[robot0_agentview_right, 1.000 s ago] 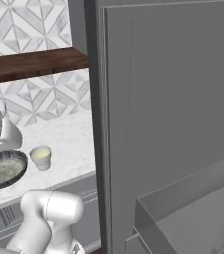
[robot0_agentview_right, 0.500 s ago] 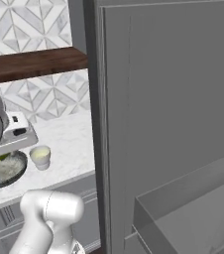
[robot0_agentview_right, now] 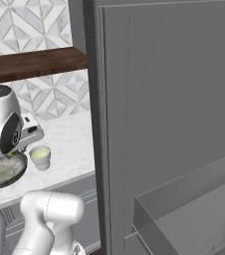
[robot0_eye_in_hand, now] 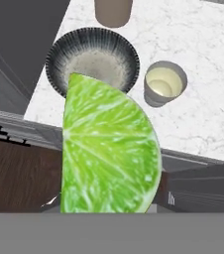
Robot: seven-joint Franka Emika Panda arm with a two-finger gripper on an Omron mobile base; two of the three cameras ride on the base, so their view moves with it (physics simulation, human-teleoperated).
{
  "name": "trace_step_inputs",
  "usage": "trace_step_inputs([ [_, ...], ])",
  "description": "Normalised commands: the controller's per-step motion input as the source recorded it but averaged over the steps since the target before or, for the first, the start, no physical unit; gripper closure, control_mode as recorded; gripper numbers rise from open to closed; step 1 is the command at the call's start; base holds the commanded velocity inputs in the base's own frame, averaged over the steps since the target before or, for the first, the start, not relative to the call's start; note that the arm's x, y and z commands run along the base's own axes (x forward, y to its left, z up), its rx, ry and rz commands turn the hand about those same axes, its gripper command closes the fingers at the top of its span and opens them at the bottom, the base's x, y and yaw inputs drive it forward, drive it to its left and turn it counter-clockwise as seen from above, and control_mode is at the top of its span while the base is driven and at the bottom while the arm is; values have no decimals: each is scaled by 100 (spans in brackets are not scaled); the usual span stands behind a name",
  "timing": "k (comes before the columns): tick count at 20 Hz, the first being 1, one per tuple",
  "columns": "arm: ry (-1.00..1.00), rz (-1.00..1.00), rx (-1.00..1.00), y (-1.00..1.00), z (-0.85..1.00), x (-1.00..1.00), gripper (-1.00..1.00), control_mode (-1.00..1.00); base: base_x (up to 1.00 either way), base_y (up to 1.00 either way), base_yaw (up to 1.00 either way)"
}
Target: Grab a lemon wedge from the fridge and one ice cube from the ice bowl, and put them in the glass of lemonade.
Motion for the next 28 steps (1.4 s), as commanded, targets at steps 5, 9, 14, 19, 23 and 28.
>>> trace_step_inputs([
  [5, 3, 0, -3, 36, -6, 76, 100, -100, 0, 0, 0],
  [9, 1, -1, 0, 42, -38, 78, 100, -100, 0, 0, 0],
  [14, 0, 0, 0, 2, -52, 58, 100, -100, 0, 0, 0],
  [19, 0, 0, 0, 0, -59, 44, 100, -100, 0, 0, 0],
  [23, 0, 0, 0, 7, -20, 31, 100, -100, 0, 0, 0],
  [28, 2, 0, -9, 41, -11, 31, 100, -100, 0, 0, 0],
])
